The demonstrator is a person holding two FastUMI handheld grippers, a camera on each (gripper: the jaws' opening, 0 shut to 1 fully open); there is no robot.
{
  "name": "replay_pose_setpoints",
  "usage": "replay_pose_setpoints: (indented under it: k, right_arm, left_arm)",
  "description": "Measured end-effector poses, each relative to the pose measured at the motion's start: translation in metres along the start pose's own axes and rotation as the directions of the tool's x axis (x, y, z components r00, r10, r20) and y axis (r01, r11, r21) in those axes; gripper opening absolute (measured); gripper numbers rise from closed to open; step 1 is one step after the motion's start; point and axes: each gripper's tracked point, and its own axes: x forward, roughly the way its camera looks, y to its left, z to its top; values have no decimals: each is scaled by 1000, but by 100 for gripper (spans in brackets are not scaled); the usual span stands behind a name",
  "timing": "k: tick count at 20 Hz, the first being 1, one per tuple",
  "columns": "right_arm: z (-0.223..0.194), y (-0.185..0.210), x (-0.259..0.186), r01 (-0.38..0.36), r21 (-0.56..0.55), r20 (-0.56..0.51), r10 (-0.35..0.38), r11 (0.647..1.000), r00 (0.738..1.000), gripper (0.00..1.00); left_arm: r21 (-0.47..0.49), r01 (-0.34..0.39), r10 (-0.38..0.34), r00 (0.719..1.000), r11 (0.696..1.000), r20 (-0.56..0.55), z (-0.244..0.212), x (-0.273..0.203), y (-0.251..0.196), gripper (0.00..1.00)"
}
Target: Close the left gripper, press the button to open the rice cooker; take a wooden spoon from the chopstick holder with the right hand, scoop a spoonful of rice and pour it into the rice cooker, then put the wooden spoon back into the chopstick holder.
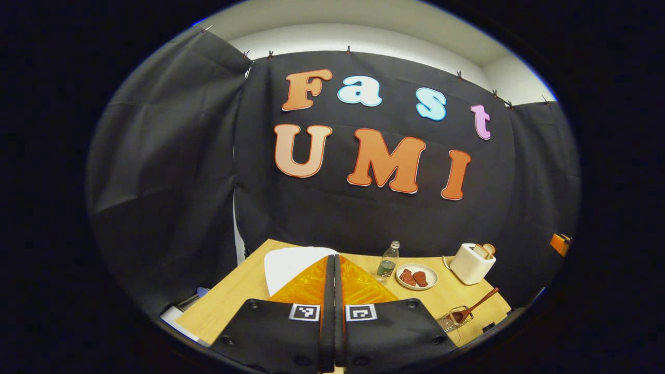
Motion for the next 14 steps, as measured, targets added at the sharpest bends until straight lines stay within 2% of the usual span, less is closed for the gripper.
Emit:
replay_pose_setpoints:
  k: [2,6,9,14]
  right_arm:
    - [-2,-2,-1,5,-3,-6,-5,1000,1000,95]
    - [-7,-5,-2,13,-7,-18,-13,1000,1000,95]
    - [-11,-11,-3,26,-12,-31,-26,1000,999,95]
    - [-26,-24,-6,63,-29,-64,-65,998,996,95]
  left_arm:
    - [22,6,-5,1000,1000,-16,-6,14,1,5]
    - [-28,60,-62,995,998,-76,-20,50,-10,5]
    - [11,45,-44,991,999,-127,-39,80,-5,4]
    - [39,67,-58,978,997,-199,-69,122,-10,5]
